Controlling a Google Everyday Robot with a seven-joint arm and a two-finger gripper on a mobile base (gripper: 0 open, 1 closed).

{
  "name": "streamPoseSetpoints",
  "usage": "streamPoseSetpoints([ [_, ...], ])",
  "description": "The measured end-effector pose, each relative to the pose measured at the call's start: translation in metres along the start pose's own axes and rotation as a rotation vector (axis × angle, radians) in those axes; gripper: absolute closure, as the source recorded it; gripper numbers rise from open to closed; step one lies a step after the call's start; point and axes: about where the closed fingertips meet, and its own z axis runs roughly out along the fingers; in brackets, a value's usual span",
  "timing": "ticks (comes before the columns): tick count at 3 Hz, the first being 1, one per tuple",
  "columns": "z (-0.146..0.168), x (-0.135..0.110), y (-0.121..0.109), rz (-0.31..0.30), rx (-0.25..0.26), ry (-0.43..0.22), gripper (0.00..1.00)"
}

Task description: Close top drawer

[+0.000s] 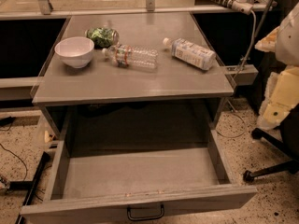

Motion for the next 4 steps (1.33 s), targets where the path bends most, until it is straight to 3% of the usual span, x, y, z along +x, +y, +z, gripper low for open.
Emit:
streamPoseSetpoints([
  [1,0.001,0.0,0.002,-0.007,0.0,-0.001,0.0],
  [2,0.011,0.007,0.021,-0.029,-0.008,-0.018,0.0],
  [3,0.037,0.02,0.055,-0.044,-0.034,-0.067,0.0],
  [4,0.073,0.034,0.089,-0.04,-0.087,-0.118,0.19],
])
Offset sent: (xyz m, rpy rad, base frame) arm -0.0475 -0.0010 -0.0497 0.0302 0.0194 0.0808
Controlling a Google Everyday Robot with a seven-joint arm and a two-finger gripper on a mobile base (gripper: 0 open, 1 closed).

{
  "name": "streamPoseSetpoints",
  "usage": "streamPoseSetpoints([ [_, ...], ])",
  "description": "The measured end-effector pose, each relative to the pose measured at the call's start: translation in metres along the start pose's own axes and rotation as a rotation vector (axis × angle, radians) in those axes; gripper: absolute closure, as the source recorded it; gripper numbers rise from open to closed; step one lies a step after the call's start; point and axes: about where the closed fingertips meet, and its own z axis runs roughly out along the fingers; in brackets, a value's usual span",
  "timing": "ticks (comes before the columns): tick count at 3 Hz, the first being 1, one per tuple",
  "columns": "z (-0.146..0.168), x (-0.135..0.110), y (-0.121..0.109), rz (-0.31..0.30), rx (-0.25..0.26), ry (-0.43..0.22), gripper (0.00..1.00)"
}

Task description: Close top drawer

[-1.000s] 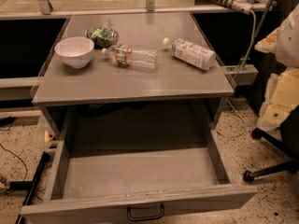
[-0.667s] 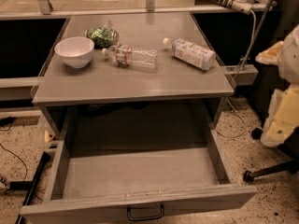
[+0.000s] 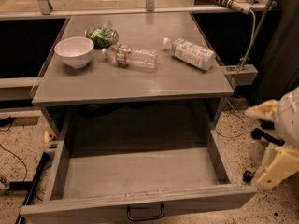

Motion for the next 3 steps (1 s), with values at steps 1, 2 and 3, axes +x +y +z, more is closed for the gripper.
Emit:
streamPoseSetpoints([
  [1,0.035,0.013,0.031,0.0,-0.045,-0.036,0.43],
  [2,0.051,0.018,0.049,-0.007,-0.077,-0.034,0.66],
  [3,0.052,0.018,0.05,-0.006,-0.08,-0.034,0.89],
])
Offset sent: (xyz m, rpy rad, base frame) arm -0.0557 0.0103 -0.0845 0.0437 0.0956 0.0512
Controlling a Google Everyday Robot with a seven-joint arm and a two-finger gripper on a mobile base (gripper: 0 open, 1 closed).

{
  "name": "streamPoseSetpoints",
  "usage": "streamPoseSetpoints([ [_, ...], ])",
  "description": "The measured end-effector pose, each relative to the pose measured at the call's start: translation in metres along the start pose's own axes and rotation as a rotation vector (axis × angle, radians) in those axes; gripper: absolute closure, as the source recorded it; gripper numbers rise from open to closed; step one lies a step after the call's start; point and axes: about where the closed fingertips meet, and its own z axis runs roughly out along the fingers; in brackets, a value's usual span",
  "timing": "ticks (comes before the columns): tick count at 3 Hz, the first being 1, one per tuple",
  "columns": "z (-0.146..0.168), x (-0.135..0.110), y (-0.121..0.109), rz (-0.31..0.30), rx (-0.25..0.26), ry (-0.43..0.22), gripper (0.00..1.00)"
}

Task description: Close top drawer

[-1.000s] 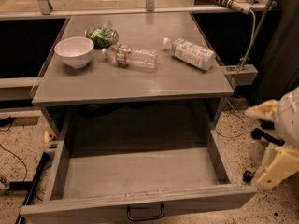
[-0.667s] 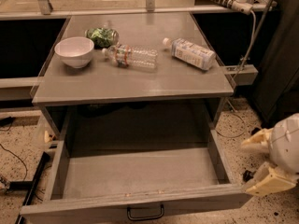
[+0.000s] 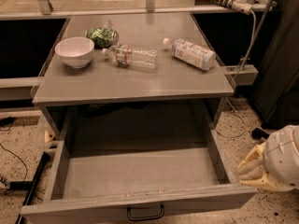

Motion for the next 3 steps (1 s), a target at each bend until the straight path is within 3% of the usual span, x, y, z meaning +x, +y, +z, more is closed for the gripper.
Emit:
streamPoseSetpoints([
  [1,0.012,0.001,0.005,0.003,-0.02,-0.018,1.0],
  [3,0.088,0.004,0.036,0.088,-0.068,-0.19,1.0],
])
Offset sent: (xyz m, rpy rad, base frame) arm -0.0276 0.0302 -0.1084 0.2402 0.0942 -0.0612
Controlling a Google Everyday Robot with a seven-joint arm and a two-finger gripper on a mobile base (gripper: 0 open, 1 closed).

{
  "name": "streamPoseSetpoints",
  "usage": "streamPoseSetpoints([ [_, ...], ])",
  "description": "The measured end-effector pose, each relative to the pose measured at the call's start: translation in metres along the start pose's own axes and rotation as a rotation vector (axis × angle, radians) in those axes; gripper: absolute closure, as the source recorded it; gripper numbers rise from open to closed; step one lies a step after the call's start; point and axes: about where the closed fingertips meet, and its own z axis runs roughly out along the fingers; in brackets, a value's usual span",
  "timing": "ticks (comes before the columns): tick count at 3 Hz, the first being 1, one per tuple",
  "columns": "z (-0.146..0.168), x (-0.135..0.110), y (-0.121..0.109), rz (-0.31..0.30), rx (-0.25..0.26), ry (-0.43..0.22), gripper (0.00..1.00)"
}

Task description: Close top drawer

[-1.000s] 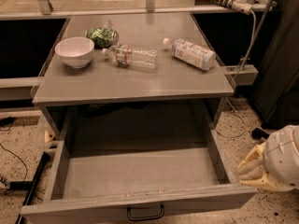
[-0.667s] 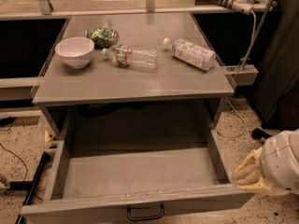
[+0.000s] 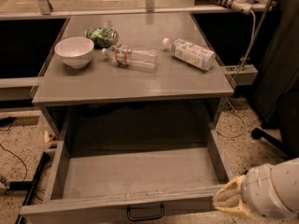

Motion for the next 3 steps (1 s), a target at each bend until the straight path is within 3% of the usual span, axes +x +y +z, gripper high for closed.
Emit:
streamPoseSetpoints([
  [1,0.023,0.002,0.003,0.015,0.01,-0.06,1.0],
  [3,0.072,0.011,0.008,0.025,0.005,-0.076,1.0],
])
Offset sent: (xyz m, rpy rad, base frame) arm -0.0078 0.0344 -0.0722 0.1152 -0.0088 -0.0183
